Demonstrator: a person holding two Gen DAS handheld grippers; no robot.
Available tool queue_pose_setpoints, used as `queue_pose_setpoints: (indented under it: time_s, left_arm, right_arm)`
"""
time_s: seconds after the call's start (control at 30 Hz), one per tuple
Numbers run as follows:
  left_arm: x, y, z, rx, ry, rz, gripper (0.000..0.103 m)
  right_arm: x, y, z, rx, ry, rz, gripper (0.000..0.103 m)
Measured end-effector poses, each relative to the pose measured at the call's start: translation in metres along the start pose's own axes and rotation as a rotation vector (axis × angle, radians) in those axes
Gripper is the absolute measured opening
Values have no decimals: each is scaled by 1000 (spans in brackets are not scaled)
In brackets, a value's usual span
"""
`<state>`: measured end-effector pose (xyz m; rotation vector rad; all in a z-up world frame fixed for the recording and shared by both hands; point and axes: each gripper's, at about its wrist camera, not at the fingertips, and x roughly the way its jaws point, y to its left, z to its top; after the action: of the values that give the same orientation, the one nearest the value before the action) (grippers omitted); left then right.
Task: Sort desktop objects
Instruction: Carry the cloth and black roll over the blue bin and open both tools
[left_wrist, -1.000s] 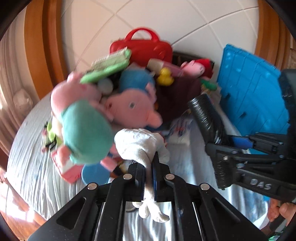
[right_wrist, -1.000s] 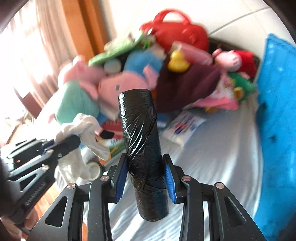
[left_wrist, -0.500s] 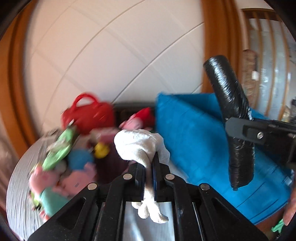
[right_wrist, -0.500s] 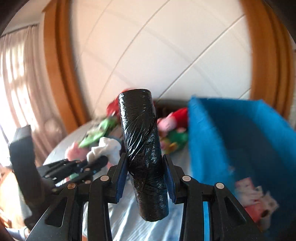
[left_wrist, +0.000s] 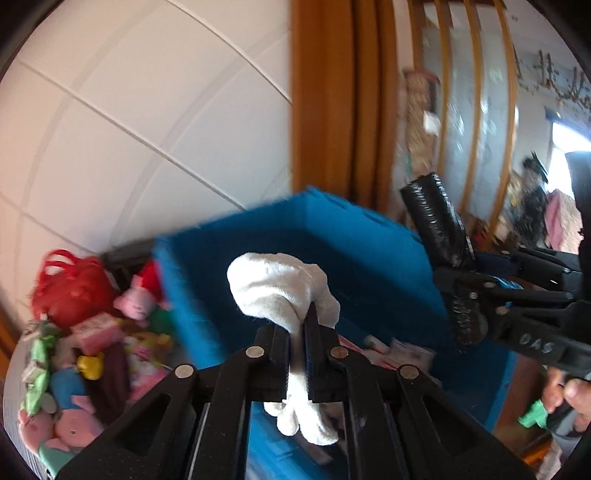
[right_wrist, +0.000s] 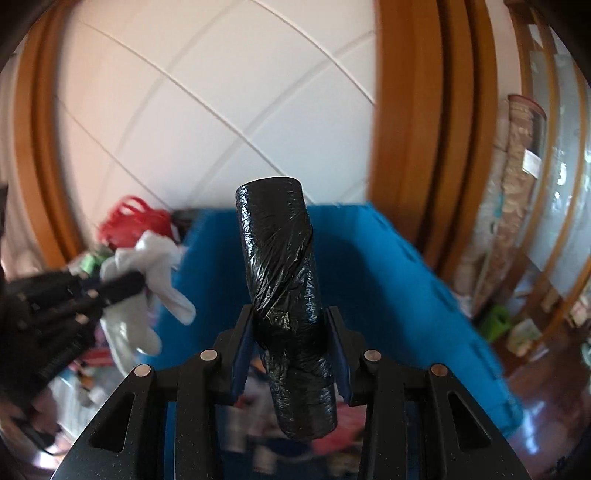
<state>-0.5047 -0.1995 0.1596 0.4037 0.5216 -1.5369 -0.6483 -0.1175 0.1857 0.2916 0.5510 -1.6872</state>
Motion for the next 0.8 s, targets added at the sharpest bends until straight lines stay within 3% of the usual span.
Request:
queue_pose_setpoints:
  time_s: [0.1, 0.23, 0.37, 0.53, 0.7, 0.8]
  left_arm:
    - [45, -27, 7, 21, 160, -42, 6]
    - [95, -54, 0, 56, 353, -29, 6]
    - [124, -71, -16, 76, 474, -15, 6]
    - [136, -80, -24, 57, 540, -18, 6]
    - [143, -84, -25, 78, 564, 18, 8]
    - [141, -84, -23, 87, 567, 37, 29]
  right_arm:
    - [20, -37, -11, -34, 76, -14, 37]
    - [50, -72, -30, -122, 199, -6, 37]
    - [71, -94, -54, -192, 292, -5, 37]
    - [89, -108, -73, -223, 361, 33, 37]
    - [92, -116, -76, -236, 361, 42, 38]
    - [90, -120, -74, -240, 335, 46, 40]
